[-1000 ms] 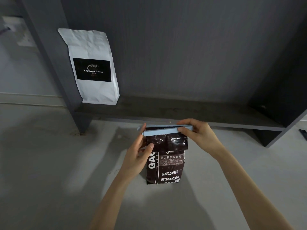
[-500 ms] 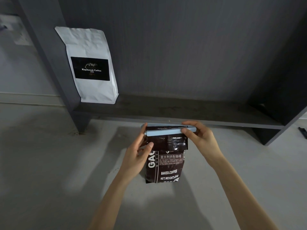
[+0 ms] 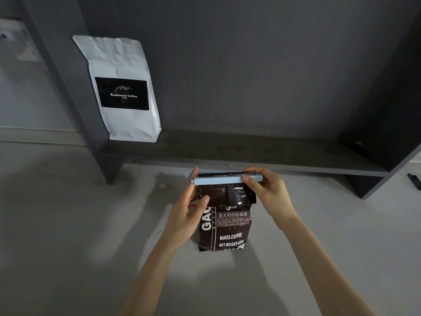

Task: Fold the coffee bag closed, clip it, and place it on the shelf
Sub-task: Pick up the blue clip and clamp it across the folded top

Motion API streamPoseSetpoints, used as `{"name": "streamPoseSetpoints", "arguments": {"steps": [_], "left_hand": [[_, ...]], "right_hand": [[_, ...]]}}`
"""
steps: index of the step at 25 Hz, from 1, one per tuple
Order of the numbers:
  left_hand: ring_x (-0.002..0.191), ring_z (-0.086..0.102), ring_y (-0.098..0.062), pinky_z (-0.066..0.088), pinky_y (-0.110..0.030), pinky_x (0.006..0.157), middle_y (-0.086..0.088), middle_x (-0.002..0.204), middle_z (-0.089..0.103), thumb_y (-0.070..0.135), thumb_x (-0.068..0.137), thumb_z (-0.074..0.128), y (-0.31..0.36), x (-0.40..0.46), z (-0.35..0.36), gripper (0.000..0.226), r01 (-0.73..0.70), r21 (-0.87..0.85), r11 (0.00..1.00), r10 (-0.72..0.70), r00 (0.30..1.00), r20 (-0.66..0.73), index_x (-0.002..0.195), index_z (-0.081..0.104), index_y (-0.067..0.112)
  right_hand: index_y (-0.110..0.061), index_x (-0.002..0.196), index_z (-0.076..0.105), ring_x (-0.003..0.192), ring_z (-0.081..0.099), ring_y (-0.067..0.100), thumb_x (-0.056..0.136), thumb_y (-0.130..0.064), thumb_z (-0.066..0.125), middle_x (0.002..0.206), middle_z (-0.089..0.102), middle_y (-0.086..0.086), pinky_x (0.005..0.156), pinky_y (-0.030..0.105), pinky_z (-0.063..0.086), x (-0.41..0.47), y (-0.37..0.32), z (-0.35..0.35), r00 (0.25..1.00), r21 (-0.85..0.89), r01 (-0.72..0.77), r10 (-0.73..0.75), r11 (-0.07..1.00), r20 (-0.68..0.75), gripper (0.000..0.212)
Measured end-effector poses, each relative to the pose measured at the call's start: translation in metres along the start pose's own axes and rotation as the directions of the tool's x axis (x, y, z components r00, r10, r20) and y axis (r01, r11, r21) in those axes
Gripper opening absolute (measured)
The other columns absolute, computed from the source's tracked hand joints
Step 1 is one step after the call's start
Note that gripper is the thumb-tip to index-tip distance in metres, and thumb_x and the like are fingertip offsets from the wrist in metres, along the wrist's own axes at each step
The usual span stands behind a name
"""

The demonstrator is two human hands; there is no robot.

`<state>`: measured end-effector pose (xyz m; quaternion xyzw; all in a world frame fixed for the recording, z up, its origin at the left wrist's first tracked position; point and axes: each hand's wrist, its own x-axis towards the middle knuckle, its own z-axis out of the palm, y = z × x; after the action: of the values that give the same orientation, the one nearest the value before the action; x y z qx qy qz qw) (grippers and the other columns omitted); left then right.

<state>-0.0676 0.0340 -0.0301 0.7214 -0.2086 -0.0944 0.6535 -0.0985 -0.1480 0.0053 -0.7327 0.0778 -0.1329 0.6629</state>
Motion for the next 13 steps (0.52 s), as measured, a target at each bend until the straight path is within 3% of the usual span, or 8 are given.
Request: {"name": "streamPoseSetpoints", "arguments": {"steps": [2, 4, 13], "left_hand": [[0.111, 0.054, 0.0, 0.044, -0.004, 0.08, -0.001, 0.132, 0.05, 0.014, 0.089, 0.045, -0.0004, 0.0001, 0.0, 0.056, 0.005, 0.018, 1.0, -0.004, 1.0, -0.015, 0.122, 0.02, 0.052], [0.108, 0.055, 0.002, 0.043, -0.004, 0.081, -0.003, 0.128, 0.054, 0.014, 0.088, 0.047, -0.0005, -0.0001, -0.0004, 0.062, 0.009, 0.026, 1.0, -0.007, 0.999, -0.04, 0.122, 0.014, 0.054], [0.098, 0.056, 0.009, 0.043, -0.002, 0.077, 0.008, 0.113, 0.059, 0.013, 0.086, 0.051, -0.0004, 0.0003, -0.0002, 0.074, 0.052, -0.009, 0.999, -0.053, 0.995, -0.08, 0.129, 0.0, 0.044]], "right_hand": [[-0.025, 0.084, 0.06, 0.058, 0.064, 0.0, 0.08, -0.013, 0.061, 0.076, 0.064, 0.001, 0.051, 0.012, 0.051, 0.0002, -0.001, -0.0009, 1.0, -0.016, 0.003, -0.003, 1.0, 0.002, 0.013], [-0.026, 0.083, 0.059, 0.06, 0.064, -0.001, 0.079, -0.013, 0.062, 0.078, 0.064, 0.0, 0.052, 0.011, 0.051, 0.0017, -0.0028, -0.0029, 1.0, -0.046, 0.008, -0.007, 0.999, 0.024, 0.014], [-0.026, 0.081, 0.059, 0.061, 0.064, -0.003, 0.079, -0.012, 0.061, 0.077, 0.063, -0.003, 0.051, 0.01, 0.052, 0.0012, -0.0038, -0.0007, 1.0, -0.057, 0.016, -0.015, 0.998, 0.011, 0.014]]}}
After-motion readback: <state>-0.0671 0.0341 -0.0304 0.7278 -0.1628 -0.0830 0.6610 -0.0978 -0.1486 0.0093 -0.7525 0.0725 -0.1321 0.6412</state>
